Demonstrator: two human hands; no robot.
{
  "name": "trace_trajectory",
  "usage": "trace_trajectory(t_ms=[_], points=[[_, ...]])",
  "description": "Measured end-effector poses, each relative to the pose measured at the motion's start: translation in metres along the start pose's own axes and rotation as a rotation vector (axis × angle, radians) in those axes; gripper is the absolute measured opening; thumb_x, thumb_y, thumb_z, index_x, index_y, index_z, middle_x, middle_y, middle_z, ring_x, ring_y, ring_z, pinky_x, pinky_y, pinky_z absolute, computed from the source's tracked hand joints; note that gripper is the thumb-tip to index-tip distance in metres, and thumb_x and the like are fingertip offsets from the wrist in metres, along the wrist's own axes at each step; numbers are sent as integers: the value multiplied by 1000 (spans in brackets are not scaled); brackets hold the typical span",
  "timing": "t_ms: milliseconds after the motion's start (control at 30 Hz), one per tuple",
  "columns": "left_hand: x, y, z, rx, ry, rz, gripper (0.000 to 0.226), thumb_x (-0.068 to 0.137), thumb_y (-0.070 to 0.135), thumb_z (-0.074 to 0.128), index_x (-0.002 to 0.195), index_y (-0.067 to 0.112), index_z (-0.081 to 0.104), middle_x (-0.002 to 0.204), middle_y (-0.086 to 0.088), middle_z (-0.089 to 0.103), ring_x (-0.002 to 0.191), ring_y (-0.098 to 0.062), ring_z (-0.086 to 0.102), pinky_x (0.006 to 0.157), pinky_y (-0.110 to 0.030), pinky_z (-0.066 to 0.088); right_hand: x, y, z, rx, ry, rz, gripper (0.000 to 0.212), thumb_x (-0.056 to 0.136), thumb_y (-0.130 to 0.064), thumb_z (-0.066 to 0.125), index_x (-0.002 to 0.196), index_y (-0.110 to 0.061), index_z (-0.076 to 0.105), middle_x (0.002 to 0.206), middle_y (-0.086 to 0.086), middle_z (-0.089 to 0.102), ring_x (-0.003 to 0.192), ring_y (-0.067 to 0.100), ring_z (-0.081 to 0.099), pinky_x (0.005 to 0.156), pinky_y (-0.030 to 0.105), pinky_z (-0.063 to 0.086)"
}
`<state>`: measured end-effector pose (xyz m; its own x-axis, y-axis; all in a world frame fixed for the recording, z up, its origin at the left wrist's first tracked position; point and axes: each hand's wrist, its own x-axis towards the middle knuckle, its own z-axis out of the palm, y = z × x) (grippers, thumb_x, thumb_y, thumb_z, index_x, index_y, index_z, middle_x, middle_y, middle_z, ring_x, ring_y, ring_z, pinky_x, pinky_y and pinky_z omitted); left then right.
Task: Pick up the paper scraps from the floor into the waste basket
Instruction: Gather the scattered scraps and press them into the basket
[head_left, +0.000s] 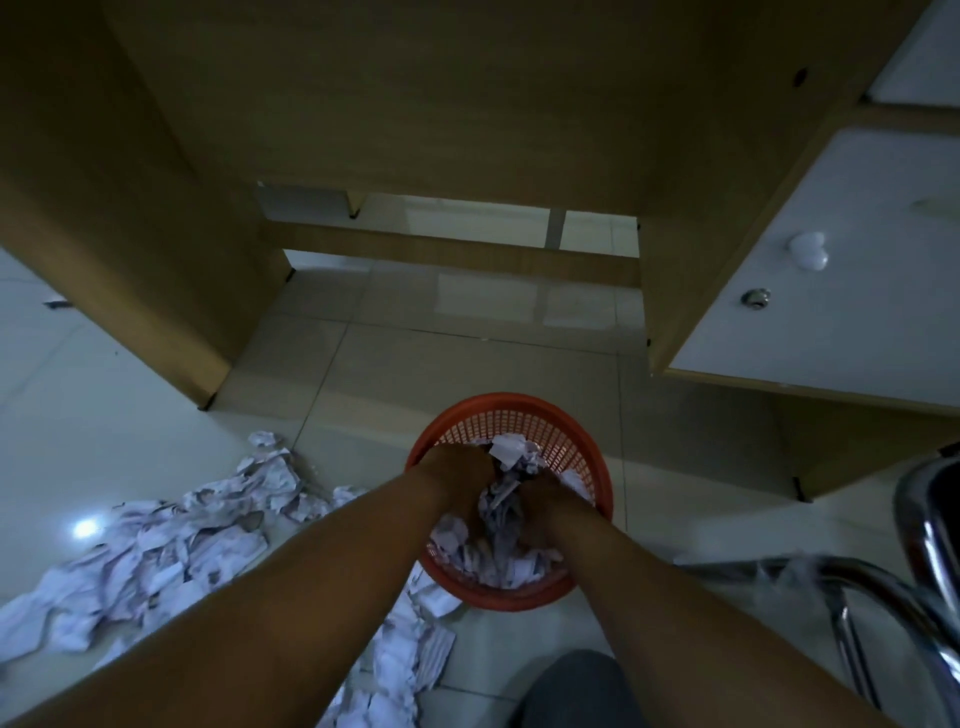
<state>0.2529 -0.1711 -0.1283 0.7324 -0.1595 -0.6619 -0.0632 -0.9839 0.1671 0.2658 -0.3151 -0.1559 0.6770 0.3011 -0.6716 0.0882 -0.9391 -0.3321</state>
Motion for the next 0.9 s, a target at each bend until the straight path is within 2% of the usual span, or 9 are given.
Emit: trace_trajectory(t_ms=[67, 200, 333, 467, 533, 600, 700, 767, 900], points=[[-9, 0, -7, -69, -4, 2, 66, 72, 33, 82, 129, 16, 55, 126, -8, 60, 113, -27, 58, 94, -36, 49, -11, -6, -4, -57, -2, -84, 39, 85, -17, 68, 122, -7, 59, 121, 17, 61, 111, 33, 59, 86, 37, 48], [-22, -10, -10, -146, 49, 77, 52, 77, 29, 79, 124, 17, 61, 125, -7, 61, 116, -27, 57, 97, -36, 47, -26, -16, -15, -44, 44, -103, 37, 86, -15, 66, 120, -4, 59, 120, 17, 62, 112, 34, 59, 87, 35, 47], [-39, -14, -3, -98, 269, 177, 36, 83, 30, 70, 117, 17, 67, 119, -7, 66, 110, -25, 60, 93, -30, 47, -47, -23, -18, 8, 160, -122, 48, 94, -37, 51, 135, -12, 51, 132, 12, 57, 123, 29, 53, 106, 39, 41], [-58, -13, 7, -128, 477, 207, 23, 87, 28, 64, 107, 19, 73, 107, -6, 71, 99, -23, 65, 84, -29, 50, -60, -26, -7, -45, 302, -175, 32, 93, -26, 53, 122, -16, 61, 118, 9, 65, 108, 26, 62, 96, 38, 48], [-71, -14, 15, -136, 581, 204, 22, 87, 23, 61, 105, 19, 73, 104, -6, 72, 96, -25, 65, 82, -29, 50, -65, -32, 1, -113, 360, -151, 24, 91, -28, 51, 110, -20, 64, 111, 5, 68, 105, 25, 62, 96, 40, 43], [-84, -23, 26, -126, 746, 253, 23, 78, 18, 60, 95, 14, 76, 92, -8, 72, 86, -28, 65, 77, -33, 52, -74, -44, 10, -137, 432, -163, 24, 92, -33, 48, 104, -22, 65, 104, 2, 69, 103, 23, 63, 98, 44, 40], [-103, -47, 49, -143, 966, 219, 25, 80, 21, 57, 96, 12, 73, 92, -6, 70, 83, -25, 59, 75, -31, 49, -87, -66, 25, -86, 650, -321, 24, 91, -33, 48, 95, -18, 66, 91, 4, 68, 90, 24, 63, 82, 37, 49], [-118, -64, 67, -156, 1007, 134, 30, 85, 28, 52, 104, 12, 69, 98, -7, 66, 89, -25, 56, 78, -33, 49, -93, -83, 39, -115, 796, -500, 19, 87, -29, 52, 90, -17, 66, 89, 2, 66, 89, 23, 59, 70, 32, 46], [-154, -103, 118, -206, 892, -23, 46, 84, 45, 50, 117, 18, 65, 107, -7, 62, 97, -27, 57, 78, -40, 52, -102, -107, 82, -89, 734, -757, 23, 82, -26, 54, 99, -16, 65, 98, 1, 60, 99, 21, 53, 84, 34, 47]])
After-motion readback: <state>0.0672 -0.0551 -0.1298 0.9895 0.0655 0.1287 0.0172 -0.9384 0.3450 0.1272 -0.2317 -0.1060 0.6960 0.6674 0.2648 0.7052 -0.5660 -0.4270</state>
